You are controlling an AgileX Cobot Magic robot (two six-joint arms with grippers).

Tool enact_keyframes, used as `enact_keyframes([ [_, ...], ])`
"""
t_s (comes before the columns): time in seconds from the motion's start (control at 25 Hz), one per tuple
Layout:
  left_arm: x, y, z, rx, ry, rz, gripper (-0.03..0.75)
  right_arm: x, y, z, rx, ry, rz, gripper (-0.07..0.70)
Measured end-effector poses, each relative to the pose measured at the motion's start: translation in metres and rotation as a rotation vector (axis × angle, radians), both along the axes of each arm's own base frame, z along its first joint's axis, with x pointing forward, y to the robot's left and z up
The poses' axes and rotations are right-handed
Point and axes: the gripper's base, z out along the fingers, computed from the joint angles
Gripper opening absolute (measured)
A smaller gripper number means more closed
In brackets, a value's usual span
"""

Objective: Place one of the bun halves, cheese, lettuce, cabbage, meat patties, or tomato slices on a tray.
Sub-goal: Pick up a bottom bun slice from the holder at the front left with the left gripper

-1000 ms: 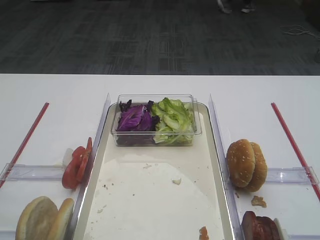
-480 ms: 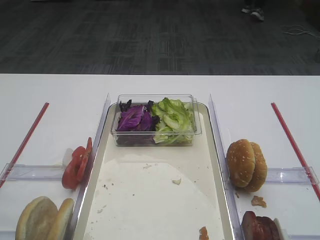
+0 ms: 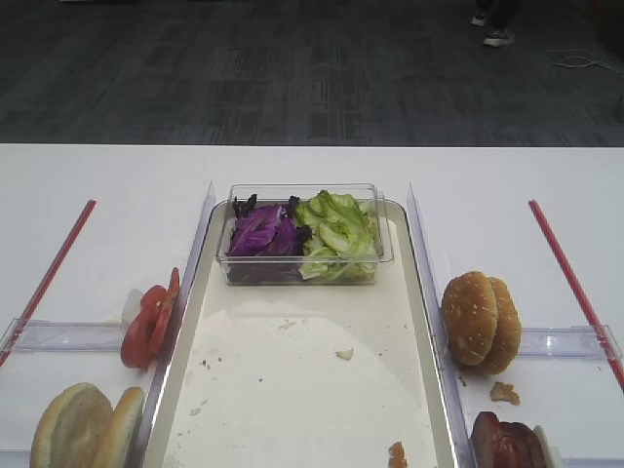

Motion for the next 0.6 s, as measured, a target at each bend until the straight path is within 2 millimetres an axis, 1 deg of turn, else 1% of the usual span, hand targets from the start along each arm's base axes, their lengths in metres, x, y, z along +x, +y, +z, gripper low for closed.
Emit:
enact_keyframes([
  [0.24,0.013,-0.002,0.014,0.003,0.08,0.005,0.412,0.0,0.0,0.0,0.0,0.0,0.0,0.427],
  [0.44,0.025,-0.003,0.024,-0.036,0.142,0.039,0.412,0.0,0.0,0.0,0.0,0.0,0.0,0.427],
  [0.6,0.04,-0.005,0.024,-0.043,0.229,0.059,0.412,0.0,0.0,0.0,0.0,0.0,0.0,0.427],
])
